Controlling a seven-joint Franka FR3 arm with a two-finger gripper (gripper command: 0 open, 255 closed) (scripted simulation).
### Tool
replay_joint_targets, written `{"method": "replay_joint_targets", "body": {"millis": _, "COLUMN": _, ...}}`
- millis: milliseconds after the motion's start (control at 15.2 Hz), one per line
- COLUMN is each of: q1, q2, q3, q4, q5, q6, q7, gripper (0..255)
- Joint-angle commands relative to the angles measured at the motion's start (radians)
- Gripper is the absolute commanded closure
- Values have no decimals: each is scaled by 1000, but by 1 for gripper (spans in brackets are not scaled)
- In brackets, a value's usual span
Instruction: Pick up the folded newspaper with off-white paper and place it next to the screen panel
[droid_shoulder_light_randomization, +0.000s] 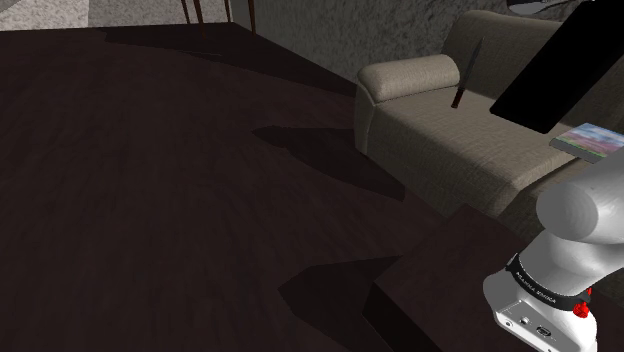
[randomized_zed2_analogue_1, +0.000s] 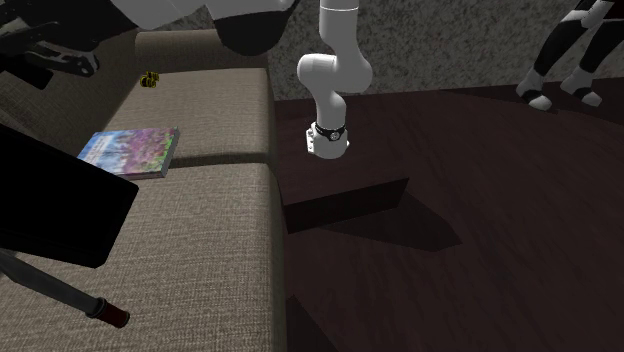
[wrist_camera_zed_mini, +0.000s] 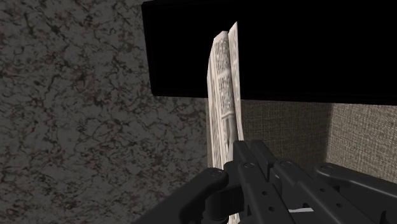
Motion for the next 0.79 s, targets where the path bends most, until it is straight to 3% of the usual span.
{"method": "replay_joint_targets", "body": {"millis": 0, "q1": -2, "q2": -1, "q3": -1, "q4": -24, "q5": -15, "q6": 8, "q7": 26, "gripper": 255}}
{"method": "replay_joint_targets", "body": {"millis": 726, "q1": -7, "q2": 3, "q3": -2, "q4": -137, "q5": -98, "q6": 36, "q7": 166, "gripper": 255}}
